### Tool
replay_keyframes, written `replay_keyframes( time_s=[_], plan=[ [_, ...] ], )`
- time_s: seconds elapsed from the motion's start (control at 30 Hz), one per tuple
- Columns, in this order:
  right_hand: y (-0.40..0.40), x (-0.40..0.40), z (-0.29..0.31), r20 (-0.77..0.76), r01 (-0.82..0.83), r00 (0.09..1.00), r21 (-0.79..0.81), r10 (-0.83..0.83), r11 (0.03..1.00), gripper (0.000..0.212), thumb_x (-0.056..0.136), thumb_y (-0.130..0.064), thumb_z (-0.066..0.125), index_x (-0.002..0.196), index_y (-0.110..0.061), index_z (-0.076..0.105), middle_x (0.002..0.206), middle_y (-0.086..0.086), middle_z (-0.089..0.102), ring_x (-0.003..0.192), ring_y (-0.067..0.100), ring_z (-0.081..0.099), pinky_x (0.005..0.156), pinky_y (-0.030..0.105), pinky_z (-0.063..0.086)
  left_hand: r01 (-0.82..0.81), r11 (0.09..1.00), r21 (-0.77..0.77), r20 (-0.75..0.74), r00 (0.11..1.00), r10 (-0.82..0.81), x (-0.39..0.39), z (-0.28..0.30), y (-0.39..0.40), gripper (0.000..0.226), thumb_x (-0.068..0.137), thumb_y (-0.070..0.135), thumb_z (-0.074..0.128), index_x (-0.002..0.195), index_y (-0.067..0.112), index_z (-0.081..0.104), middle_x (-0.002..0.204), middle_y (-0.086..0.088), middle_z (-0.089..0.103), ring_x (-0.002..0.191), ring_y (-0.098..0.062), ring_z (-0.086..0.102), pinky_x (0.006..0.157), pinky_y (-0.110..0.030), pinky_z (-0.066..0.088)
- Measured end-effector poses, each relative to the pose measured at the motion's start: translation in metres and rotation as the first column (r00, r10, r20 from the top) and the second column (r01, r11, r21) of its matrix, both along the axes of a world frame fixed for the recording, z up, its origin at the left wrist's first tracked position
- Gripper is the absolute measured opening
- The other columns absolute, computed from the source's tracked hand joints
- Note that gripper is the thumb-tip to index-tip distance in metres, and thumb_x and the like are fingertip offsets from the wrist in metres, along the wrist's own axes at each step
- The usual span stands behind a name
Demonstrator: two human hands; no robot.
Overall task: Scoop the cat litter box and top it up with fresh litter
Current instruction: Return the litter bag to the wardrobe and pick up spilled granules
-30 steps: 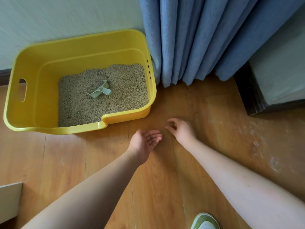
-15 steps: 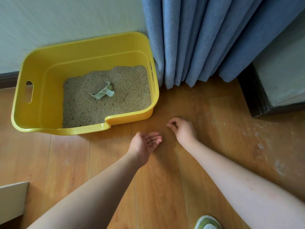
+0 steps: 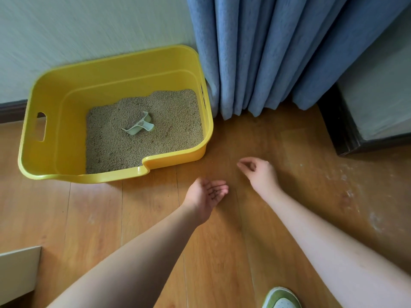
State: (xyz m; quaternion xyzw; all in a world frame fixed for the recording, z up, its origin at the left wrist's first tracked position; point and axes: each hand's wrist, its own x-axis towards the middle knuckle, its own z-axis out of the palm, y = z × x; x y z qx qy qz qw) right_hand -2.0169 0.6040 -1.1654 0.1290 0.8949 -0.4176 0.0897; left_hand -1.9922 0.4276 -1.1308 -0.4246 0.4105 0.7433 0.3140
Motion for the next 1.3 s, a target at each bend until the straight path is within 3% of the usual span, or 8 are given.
replay_keyframes(
  time_s=[0.07, 0.17, 0.23, 0.6, 0.9, 1.1, 1.3],
  plan=[
    [0.007, -0.007, -0.004, 0.011, -0.002, 1.000, 0.070, 0.002, 0.998, 0.025, 0.088, -0.033, 0.066, 0.108, -0.018, 0.071, 0.073, -0.006, 0.055, 0.065, 0.009, 0.051, 0.058, 0.019, 0.038, 0.002, 1.000, 0.003, -0.005, 1.000, -0.002, 0.001, 0.001, -0.006, 0.048, 0.097, 0.015, 0.024, 0.098, -0.010, 0.065, 0.092, -0.024, 0.068, 0.084, -0.028, 0.065, 0.082, -0.029, 0.053],
    [0.017, -0.024, -0.005, -0.037, 0.016, 0.999, 0.191, -0.010, 0.981, 0.034, 0.089, -0.033, 0.064, 0.120, -0.018, 0.063, 0.110, 0.005, 0.064, 0.096, 0.020, 0.061, 0.077, 0.026, 0.048, 0.007, 1.000, -0.001, -0.010, 1.000, -0.007, 0.001, -0.001, -0.014, 0.049, 0.097, 0.015, 0.024, 0.103, -0.011, 0.064, 0.094, -0.024, 0.069, 0.086, -0.028, 0.066, 0.080, -0.028, 0.054],
    [0.023, -0.038, -0.006, -0.056, 0.025, 0.998, 0.237, -0.012, 0.971, 0.037, 0.089, -0.032, 0.065, 0.122, -0.016, 0.061, 0.121, 0.007, 0.062, 0.106, 0.024, 0.060, 0.085, 0.030, 0.048, 0.002, 1.000, -0.003, -0.012, 1.000, -0.002, 0.001, -0.002, -0.018, 0.049, 0.097, 0.016, 0.024, 0.106, -0.012, 0.064, 0.096, -0.024, 0.069, 0.087, -0.028, 0.066, 0.079, -0.028, 0.054],
    [0.026, -0.046, -0.014, -0.041, 0.063, 0.998, 0.295, -0.053, 0.953, 0.019, 0.091, -0.027, 0.063, 0.103, -0.013, 0.068, 0.113, 0.009, 0.066, 0.097, 0.025, 0.062, 0.074, 0.024, 0.044, -0.008, 1.000, 0.022, -0.030, 1.000, 0.009, 0.005, 0.001, -0.018, 0.050, 0.098, 0.016, 0.024, 0.109, -0.012, 0.063, 0.101, -0.027, 0.068, 0.089, -0.029, 0.067, 0.079, -0.030, 0.054],
    [0.029, -0.048, -0.007, 0.001, 0.046, 0.999, 0.258, -0.048, 0.965, 0.018, 0.096, -0.026, 0.055, 0.106, -0.015, 0.065, 0.112, 0.008, 0.063, 0.099, 0.025, 0.059, 0.077, 0.031, 0.050, 0.002, 1.000, 0.024, -0.042, 0.999, -0.001, 0.004, 0.006, -0.017, 0.050, 0.098, 0.016, 0.023, 0.108, -0.012, 0.064, 0.099, -0.026, 0.069, 0.087, -0.029, 0.067, 0.078, -0.029, 0.055],
    [0.037, -0.045, -0.007, 0.014, 0.078, 0.996, 0.248, -0.084, 0.966, 0.021, 0.097, -0.028, 0.053, 0.113, -0.019, 0.063, 0.116, 0.007, 0.062, 0.107, 0.024, 0.055, 0.080, 0.030, 0.046, 0.009, 0.999, 0.031, -0.039, 0.999, -0.008, 0.007, 0.008, -0.010, 0.050, 0.097, 0.015, 0.023, 0.104, -0.013, 0.064, 0.096, -0.027, 0.068, 0.085, -0.029, 0.066, 0.089, -0.033, 0.052],
    [0.037, -0.043, -0.010, 0.052, 0.009, 0.998, 0.263, -0.023, 0.965, 0.022, 0.097, -0.028, 0.053, 0.115, -0.019, 0.063, 0.119, 0.007, 0.061, 0.107, 0.024, 0.054, 0.078, 0.026, 0.040, 0.005, 0.999, 0.035, -0.050, 0.999, -0.003, 0.008, 0.014, -0.010, 0.049, 0.097, 0.014, 0.023, 0.103, -0.013, 0.064, 0.095, -0.026, 0.068, 0.084, -0.029, 0.066, 0.091, -0.034, 0.051]
  ],
)
